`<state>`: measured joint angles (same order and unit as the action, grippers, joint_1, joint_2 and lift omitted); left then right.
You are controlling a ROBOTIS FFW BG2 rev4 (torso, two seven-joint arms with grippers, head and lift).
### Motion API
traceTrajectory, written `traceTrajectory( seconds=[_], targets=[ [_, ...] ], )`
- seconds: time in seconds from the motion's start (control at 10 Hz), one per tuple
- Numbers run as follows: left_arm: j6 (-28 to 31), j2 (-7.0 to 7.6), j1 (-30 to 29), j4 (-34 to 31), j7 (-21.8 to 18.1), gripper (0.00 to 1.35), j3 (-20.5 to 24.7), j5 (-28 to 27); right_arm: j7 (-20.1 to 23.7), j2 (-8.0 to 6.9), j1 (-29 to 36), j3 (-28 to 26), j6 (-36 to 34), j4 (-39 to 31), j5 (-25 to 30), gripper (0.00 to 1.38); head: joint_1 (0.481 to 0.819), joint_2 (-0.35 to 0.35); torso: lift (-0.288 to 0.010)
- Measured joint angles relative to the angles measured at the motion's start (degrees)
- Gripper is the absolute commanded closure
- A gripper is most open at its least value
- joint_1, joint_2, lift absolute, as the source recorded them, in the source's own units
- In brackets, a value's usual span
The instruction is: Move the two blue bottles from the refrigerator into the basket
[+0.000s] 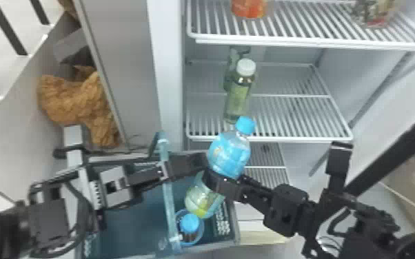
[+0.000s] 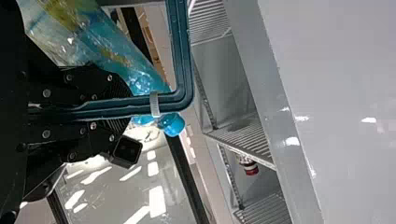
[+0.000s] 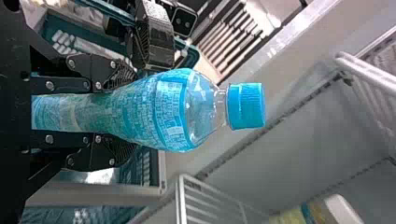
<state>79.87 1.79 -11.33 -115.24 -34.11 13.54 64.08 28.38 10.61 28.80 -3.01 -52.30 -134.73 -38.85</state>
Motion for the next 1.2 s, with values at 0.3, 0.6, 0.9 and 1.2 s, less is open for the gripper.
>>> traceTrajectory(
  seconds=[0.3,0.6,0.9,1.2],
  targets=[
    [-0.13,-0.03,0.09,0.00,0.01,1.19,-0.07,0.09,2.81,0.55,-3.53,3.08,3.05,6.05,-1.50,0.07,0.695,-0.012,-0.216],
    [-0.14,-0.04,0.06,0.00,0.02,1.19,-0.03,0.13,4.29,0.64,-3.89,3.32,6.66,7.23,-3.61,0.16,0.695,-0.008,-0.216],
    [-0.14,0.04,-0.17,0.01,0.02,1.19,0.16,0.13,4.79,0.57,-2.04,2.00,10.04,4.97,-3.23,0.17,0.695,-0.022,-0.216],
    [-0.14,0.06,-0.68,0.00,0.01,1.19,0.55,0.13,5.91,0.42,4.00,-1.31,22.09,4.71,-2.89,0.16,0.695,-0.083,-0.216]
  ],
)
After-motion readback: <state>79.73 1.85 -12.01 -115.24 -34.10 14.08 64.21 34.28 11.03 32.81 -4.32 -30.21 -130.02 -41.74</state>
